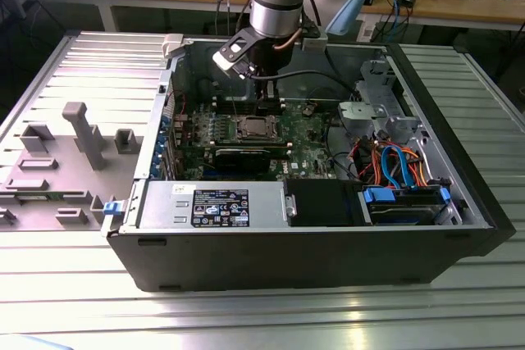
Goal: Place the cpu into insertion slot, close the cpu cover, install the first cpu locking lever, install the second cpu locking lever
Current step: 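Install the first cpu locking lever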
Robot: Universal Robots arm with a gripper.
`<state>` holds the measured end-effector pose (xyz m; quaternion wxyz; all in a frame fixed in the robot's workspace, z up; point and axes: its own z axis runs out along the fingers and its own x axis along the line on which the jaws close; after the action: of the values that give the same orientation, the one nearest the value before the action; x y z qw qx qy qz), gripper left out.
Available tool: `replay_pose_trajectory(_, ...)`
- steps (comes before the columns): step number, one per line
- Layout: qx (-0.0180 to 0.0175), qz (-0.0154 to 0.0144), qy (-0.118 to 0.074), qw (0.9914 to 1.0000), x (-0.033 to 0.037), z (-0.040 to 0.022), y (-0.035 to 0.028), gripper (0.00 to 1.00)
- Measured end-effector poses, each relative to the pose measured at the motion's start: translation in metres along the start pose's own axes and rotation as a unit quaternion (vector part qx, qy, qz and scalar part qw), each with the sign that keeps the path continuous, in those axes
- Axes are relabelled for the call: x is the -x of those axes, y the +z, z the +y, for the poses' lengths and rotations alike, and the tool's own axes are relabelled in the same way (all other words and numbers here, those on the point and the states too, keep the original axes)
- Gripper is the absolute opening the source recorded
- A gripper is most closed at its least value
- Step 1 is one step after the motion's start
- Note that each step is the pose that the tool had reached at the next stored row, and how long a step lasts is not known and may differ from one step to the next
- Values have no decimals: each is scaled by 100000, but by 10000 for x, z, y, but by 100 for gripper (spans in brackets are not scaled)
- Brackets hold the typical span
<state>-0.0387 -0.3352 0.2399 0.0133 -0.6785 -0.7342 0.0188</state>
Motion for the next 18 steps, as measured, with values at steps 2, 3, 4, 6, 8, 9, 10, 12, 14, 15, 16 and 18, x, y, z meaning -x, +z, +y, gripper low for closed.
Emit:
replay_pose_trajectory(2,-1,-11,-226,100000,0,0,0,11)
replay_pose_trajectory(3,-2,-22,-397,99999,0,0,0,11)
replay_pose_trajectory(4,-2,-35,-648,99998,0,0,-1,11)
replay_pose_trajectory(6,6,-59,-1295,99992,0,0,0,11)
replay_pose_trajectory(8,7,-93,-2048,99979,0,0,0,11)
replay_pose_trajectory(9,12,-107,-2302,99973,0,0,0,11)
replay_pose_trajectory(10,17,-147,-3165,99950,0,0,0,11)
replay_pose_trajectory(12,20,-170,-3730,99930,0,0,0,11)
replay_pose_trajectory(14,25,-209,-4586,99895,0,0,0,11)
replay_pose_trajectory(15,28,-224,-4936,99878,0,0,0,11)
replay_pose_trajectory(16,28,-233,-5138,99868,0,0,0,11)
replay_pose_trajectory(18,33,-261,-5696,99837,0,0,0,11)
